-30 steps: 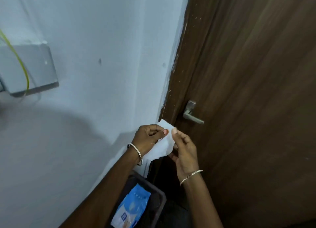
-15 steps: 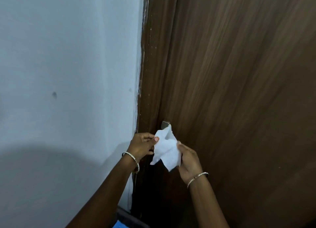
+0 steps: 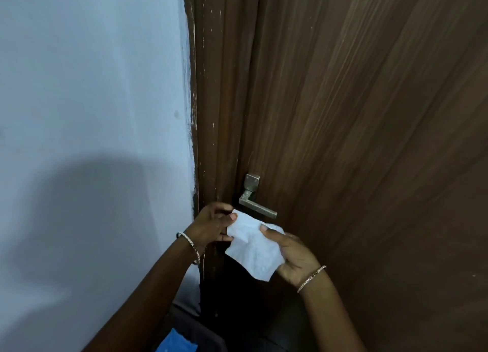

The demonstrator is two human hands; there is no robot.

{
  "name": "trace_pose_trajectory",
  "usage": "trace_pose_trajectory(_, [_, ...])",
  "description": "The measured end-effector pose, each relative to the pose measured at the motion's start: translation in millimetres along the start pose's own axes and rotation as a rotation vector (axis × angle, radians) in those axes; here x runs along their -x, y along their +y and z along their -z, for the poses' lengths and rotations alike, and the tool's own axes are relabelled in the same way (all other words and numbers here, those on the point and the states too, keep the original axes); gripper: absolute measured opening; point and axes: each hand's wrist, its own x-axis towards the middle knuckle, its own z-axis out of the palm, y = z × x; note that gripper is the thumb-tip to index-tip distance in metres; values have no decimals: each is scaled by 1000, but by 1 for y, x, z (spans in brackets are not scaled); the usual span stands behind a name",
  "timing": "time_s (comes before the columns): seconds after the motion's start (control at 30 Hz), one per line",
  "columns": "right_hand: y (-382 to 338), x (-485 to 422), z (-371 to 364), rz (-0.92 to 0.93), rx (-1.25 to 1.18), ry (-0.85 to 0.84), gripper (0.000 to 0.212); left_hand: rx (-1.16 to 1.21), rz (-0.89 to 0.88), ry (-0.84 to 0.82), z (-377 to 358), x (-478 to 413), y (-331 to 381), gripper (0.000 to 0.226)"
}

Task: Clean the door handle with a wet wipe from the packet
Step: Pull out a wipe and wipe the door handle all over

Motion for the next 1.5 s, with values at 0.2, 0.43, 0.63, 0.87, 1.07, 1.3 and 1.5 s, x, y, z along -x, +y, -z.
trace_pose_trajectory(0.2, [-23, -10, 17, 400, 412, 193, 56, -75, -161, 36, 2, -16, 0, 21])
trace_pose_trajectory(0.43, [-44, -6, 27, 604, 1105, 246, 17, -409, -307, 12, -3, -21, 4, 33])
trace_pose_trajectory(0.63, [-50, -12, 26, 594, 906, 97, 20, -589, -434, 214, -13, -26, 0, 15])
trace_pose_trajectory(0.87, [-44, -23, 18, 967, 586, 784, 25, 14, 152, 104, -26, -38, -15, 30])
trace_pose_trajectory(1.07, [-17, -51, -1, 1043, 1284, 486, 17, 457, 303, 92, -39, -50, -36, 51])
trace_pose_trajectory(1.3, [-5, -79, -24, 1048, 1625, 266, 35, 472, 262, 162, -35, -52, -42, 51])
trace_pose_trajectory(1.5, [-14, -90, -29, 967, 1794, 418, 3, 500, 272, 176, -31, -53, -46, 45])
